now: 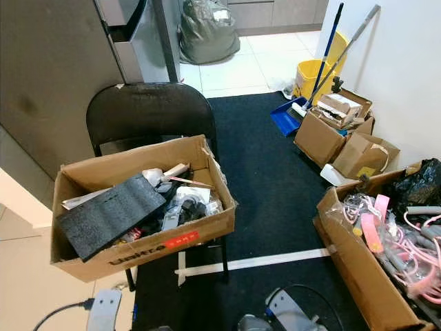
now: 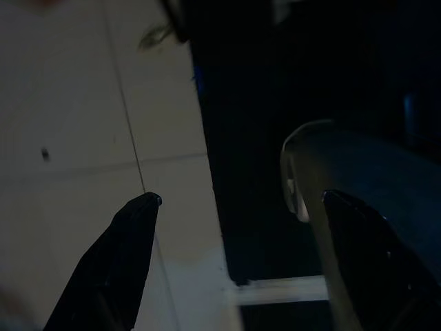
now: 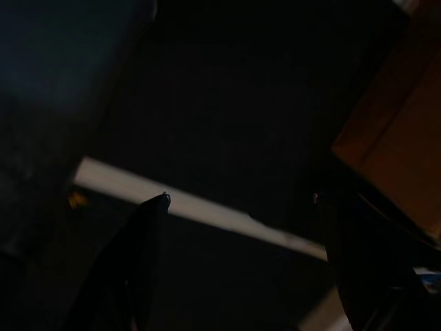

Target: Picking trash to rubbish bin

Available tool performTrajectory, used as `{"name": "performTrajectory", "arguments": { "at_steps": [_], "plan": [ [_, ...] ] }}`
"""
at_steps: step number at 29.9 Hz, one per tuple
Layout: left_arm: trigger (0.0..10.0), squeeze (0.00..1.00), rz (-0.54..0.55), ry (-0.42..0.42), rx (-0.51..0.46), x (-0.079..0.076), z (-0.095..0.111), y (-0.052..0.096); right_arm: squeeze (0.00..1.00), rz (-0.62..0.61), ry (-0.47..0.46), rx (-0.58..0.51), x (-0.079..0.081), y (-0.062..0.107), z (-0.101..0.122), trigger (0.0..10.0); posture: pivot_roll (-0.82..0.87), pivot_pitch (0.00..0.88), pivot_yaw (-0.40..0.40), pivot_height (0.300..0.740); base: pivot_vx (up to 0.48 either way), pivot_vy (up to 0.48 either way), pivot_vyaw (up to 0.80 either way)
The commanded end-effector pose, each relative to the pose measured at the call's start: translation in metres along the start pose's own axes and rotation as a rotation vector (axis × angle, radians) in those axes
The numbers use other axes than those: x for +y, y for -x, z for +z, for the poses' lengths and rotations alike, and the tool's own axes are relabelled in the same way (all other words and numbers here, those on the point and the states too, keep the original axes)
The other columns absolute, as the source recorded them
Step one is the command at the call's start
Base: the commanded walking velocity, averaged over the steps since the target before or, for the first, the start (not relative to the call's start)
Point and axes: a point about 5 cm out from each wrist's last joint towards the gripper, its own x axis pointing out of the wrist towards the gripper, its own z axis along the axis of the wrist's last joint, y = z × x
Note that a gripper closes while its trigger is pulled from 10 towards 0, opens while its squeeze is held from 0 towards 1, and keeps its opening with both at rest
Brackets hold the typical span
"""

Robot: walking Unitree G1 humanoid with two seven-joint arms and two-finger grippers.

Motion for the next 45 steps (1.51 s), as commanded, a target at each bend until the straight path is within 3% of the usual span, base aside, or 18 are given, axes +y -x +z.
{"name": "performTrajectory", "arguments": {
  "at_steps": [1,13,24,45],
  "plan": [
    [10.0,0.0,-0.035,-0.041,0.04,-0.01,-0.008,0.001,0.0,0.019,0.015,0.036,0.004,0.0,-0.01,10.0,-0.02,0.076,0.012,0.74,0.0,0.0,-0.8],
    [10.0,0.0,-0.075,-0.089,0.059,-0.016,-0.016,0.003,0.0,0.012,0.059,0.029,-0.001,0.0,-0.004,10.0,0.0,0.046,-0.001,0.74,0.0,0.0,-0.8],
    [10.0,0.0,-0.09,-0.038,0.072,-0.018,-0.025,0.006,0.0,0.031,0.093,0.039,0.006,0.0,-0.004,10.0,0.06,0.045,-0.014,0.74,0.0,0.0,-0.8],
    [10.0,0.0,-0.101,0.023,0.06,-0.015,-0.023,0.006,0.0,0.035,0.096,0.043,0.009,-0.001,-0.006,10.0,0.06,0.042,-0.009,0.74,0.0,0.0,-0.8]
  ]
}}
